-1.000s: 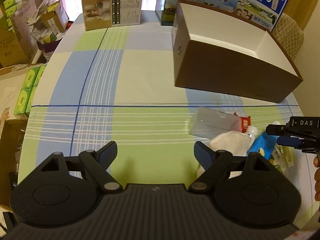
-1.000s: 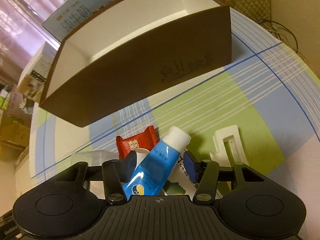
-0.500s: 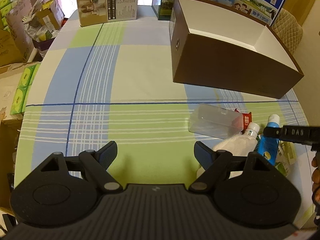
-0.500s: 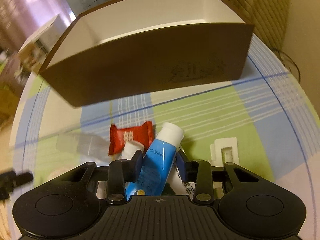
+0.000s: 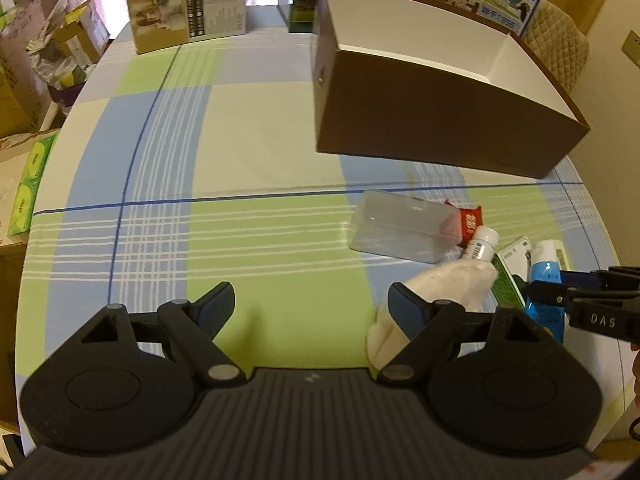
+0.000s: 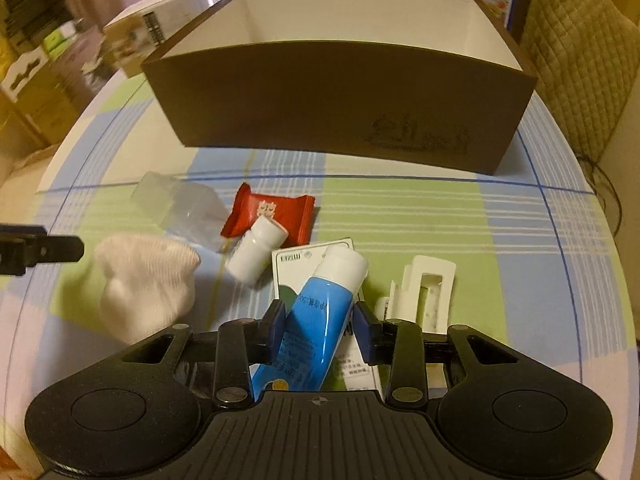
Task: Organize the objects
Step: 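Grasp the blue toothpaste tube with the right gripper and lift it, then grasp the white cloth glove with the left gripper while right holds toothpaste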
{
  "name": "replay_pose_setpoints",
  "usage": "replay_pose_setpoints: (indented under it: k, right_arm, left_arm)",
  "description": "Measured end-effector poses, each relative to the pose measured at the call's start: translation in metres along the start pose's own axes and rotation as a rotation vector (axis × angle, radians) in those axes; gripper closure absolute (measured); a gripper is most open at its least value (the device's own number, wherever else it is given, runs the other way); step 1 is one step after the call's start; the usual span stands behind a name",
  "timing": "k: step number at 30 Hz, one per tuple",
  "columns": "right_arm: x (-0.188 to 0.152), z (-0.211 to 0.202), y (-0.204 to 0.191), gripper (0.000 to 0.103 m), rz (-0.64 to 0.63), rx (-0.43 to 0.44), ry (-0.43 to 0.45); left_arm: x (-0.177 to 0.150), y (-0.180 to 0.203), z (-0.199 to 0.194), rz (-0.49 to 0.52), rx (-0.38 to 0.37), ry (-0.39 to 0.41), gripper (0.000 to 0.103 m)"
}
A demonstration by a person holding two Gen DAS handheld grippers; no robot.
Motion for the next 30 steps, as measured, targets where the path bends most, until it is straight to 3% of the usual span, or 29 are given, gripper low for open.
replay_pose_setpoints:
  k: [4,7,8,17,30]
  right_arm:
    - [-0.003,0.002,-0.003,0.070,-0.029,0.008,0.012]
    - [-0.008,0.003,-0.009,0.091,-0.107,-0.047,0.032]
    - [-0.010,0.003,-0.008,0.092,-0.103,-0.044,0.039]
    - [-0.013,-0.003,0.005,0.093,0.003,0.031,0.073]
    - [-0.010,-0.019,0.019,0.093,0.053,0.055,0.113]
  left_arm:
    - [-0.004,0.008,-0.002,0.021,-0.028,0.003,0.022]
    - [-0.009,0.019,-0.003,0.046,-0.063,0.006,0.019]
    - [-0.010,0.022,-0.003,0.054,-0.072,0.007,0.019]
    - [-0.021,0.048,0.006,0.103,-0.136,-0.001,0.017]
    - [-0.030,0.082,0.036,0.128,-0.103,-0.038,0.016]
Point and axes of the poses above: each gripper's, at about its wrist camera, not at the fingertips, and z roughly the way its jaws point, y to its right, x to its top, the point moved 6 cm from there along z, roughly the way its jaws point, and after that the axes turned 8 degrees about -z, right-handed, at the moved point
